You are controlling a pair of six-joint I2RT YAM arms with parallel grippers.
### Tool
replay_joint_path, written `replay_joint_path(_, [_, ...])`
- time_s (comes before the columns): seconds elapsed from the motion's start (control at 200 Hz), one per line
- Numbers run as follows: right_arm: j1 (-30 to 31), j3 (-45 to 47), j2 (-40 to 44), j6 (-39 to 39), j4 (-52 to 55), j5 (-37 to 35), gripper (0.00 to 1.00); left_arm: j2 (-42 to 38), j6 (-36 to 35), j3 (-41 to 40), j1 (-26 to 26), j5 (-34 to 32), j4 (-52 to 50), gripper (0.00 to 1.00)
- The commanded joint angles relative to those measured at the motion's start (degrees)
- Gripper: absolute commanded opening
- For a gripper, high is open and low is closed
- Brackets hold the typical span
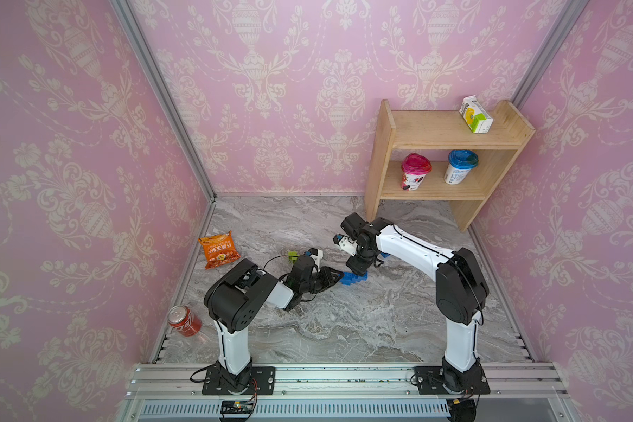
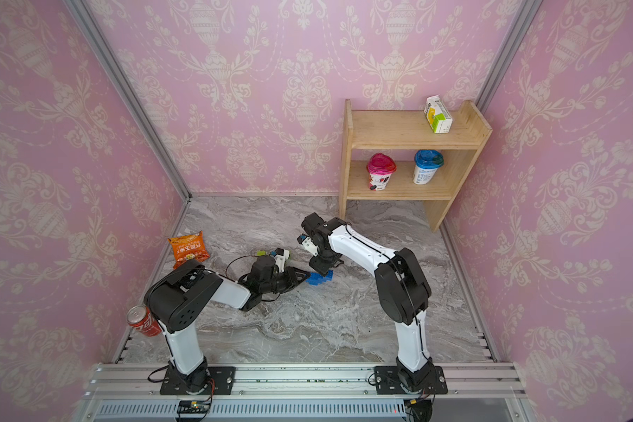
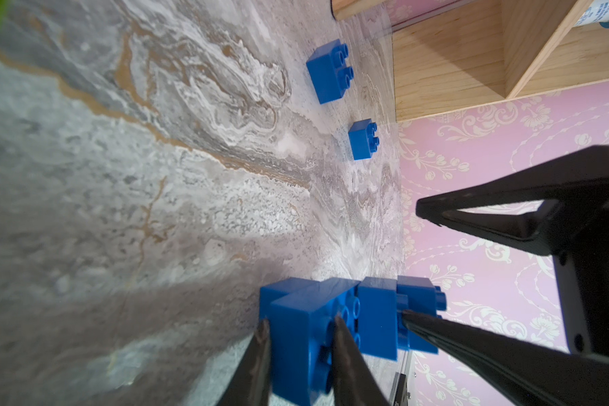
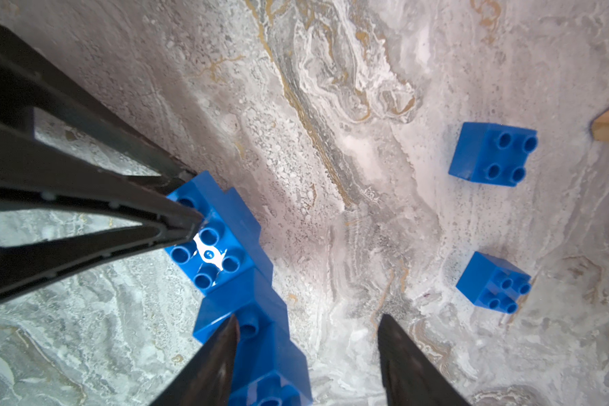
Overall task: Assemble the letter v with lego
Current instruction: Assemble the lego brick with the lego brick, then pick up the lego brick from the center of the board.
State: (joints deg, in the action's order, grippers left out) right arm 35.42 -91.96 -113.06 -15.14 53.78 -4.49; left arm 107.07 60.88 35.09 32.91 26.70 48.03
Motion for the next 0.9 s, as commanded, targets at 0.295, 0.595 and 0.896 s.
replay_joint_path(0.295, [1.3, -0.1, -5.6, 1.5, 0.4, 0.5, 0.65, 1.6, -0.4, -0.5, 0.3, -1.5, -5.1, 0.19])
replay_joint_path(0.595, [-1.0, -2.6, 2.1, 8.5, -3.5, -2.0, 0.79, 1.4, -0.3, -0.6, 0.3, -1.8, -5.1, 0.19])
replay_joint_path(0.896, [-7.4, -10.7, -5.3, 2.6, -2.1, -1.9, 0.77, 0.8, -0.4, -1.0, 0.3, -2.0, -5.0, 0.19])
